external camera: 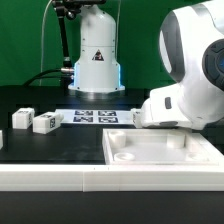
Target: Assemble one leg
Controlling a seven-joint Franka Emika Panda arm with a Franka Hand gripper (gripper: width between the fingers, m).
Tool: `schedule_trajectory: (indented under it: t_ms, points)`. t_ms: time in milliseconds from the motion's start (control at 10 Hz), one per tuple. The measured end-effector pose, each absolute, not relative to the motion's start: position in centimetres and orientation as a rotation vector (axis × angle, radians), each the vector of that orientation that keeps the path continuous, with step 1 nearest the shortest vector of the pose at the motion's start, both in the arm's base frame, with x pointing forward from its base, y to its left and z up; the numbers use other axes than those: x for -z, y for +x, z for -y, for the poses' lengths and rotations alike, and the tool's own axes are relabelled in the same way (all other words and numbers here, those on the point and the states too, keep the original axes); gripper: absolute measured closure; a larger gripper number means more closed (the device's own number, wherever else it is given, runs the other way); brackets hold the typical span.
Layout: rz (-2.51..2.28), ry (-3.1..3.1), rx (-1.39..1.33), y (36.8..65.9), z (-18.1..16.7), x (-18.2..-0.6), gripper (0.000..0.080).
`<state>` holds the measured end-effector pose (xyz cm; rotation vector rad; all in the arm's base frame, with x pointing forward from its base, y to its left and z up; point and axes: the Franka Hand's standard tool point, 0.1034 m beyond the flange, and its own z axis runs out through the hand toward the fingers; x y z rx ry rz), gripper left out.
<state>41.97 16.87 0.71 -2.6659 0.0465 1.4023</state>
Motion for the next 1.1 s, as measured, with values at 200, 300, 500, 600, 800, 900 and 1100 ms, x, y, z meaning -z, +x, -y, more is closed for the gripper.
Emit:
schedule_trajectory:
  t_ms: [200, 300, 500, 600, 800, 900, 1100]
  points:
    - [-0.047, -2.666, -1.403, 42.0, -16.9, -0.7, 0.0509]
    - [-0.047, -2.666, -1.403, 42.0, -16.9, -0.7, 0.0508]
    - [-0.047, -2.666, -1.403, 42.0, -16.9, -0.7, 0.0508]
    - [-0.047, -2.666, -1.403, 42.0, -16.9, -0.7, 0.0508]
    - [-0.037, -2.661, -1.409, 42.5, -16.6, -2.7, 0.0508]
    - [-0.035, -2.658, -1.413, 42.9, -16.4, -4.6, 0.0508]
    - [-0.03, -2.694, -1.364, 43.5, -16.2, -8.1, 0.0508]
